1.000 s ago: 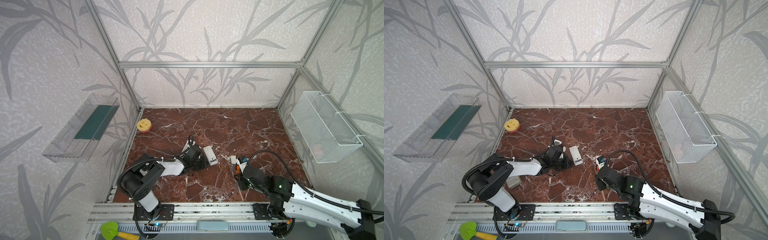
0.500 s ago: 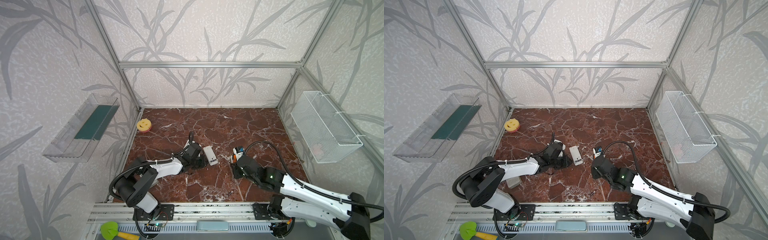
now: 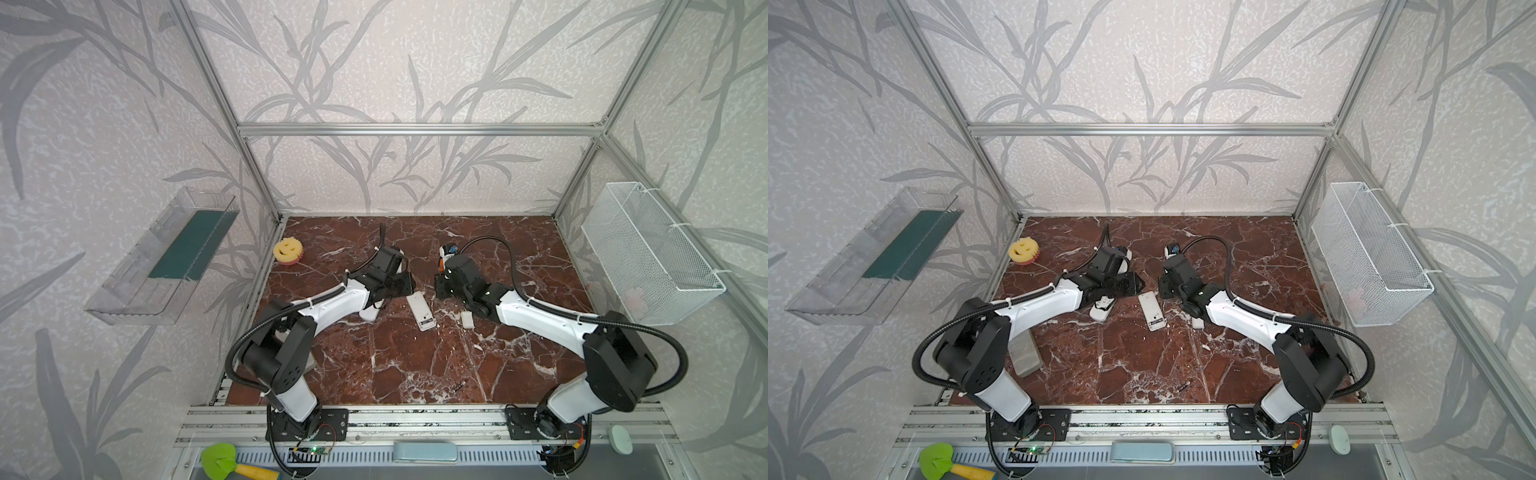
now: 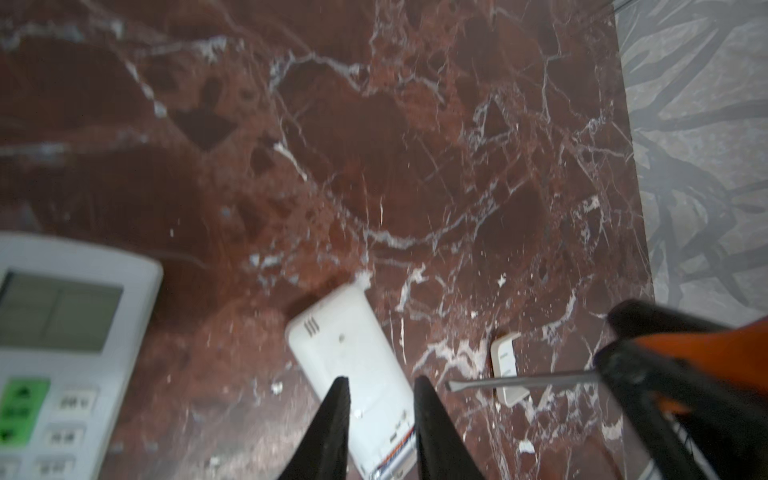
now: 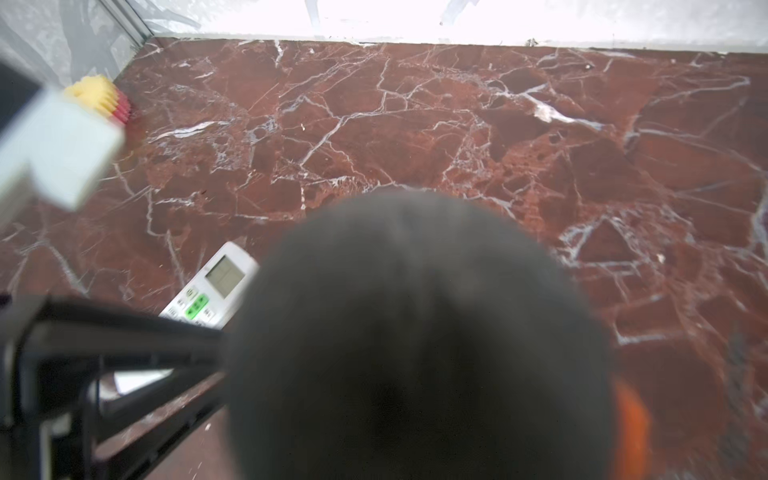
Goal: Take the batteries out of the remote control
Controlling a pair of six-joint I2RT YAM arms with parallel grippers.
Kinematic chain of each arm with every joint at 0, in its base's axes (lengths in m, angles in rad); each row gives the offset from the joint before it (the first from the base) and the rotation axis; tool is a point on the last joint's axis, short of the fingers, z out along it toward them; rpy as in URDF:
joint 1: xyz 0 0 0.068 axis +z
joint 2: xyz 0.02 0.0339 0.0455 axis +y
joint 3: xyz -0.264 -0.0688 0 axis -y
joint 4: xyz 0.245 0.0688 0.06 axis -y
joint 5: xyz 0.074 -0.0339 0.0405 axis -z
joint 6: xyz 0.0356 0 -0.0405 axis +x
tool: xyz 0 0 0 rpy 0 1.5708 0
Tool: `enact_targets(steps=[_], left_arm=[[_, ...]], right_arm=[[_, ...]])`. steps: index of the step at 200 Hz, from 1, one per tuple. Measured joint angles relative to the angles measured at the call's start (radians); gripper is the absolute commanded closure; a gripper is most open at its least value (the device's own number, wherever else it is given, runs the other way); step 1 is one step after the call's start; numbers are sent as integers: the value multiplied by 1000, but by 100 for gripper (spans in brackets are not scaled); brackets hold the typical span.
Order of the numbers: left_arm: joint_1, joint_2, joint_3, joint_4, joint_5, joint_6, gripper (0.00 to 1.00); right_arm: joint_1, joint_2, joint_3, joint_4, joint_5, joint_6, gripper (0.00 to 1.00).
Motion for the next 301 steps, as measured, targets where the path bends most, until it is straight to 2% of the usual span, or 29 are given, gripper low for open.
enact_targets(steps=[24,51,94,144,193,228,254,285,301], left_arm=[[43,98,108,-26,43,26,71],[75,144,121,-50,66,39,71],[109,153,92,-65,87,44,71],[125,152,-25,-56,114,35,71],[126,99,-136,-3,144,2,71],[121,60,-177,0,141,-13,71],[111,57,-175,2,133,-25,71],[101,71,-126,-14,121,-39,71],[93,90,-85,-18,114,-43,71]], right_arm=[[-1,129,75,48,1,-29,100],[-1,246,166,96,-14,-70,100],[-1,335,251,163,-154,-100,100],[10,290,172,198,-263,-74,100],[29,173,52,154,-267,-51,100],[20,134,65,93,-253,-53,100],[-21,135,132,75,-241,-84,100],[-70,170,230,58,-234,-128,100],[-82,169,229,37,-218,-142,100]])
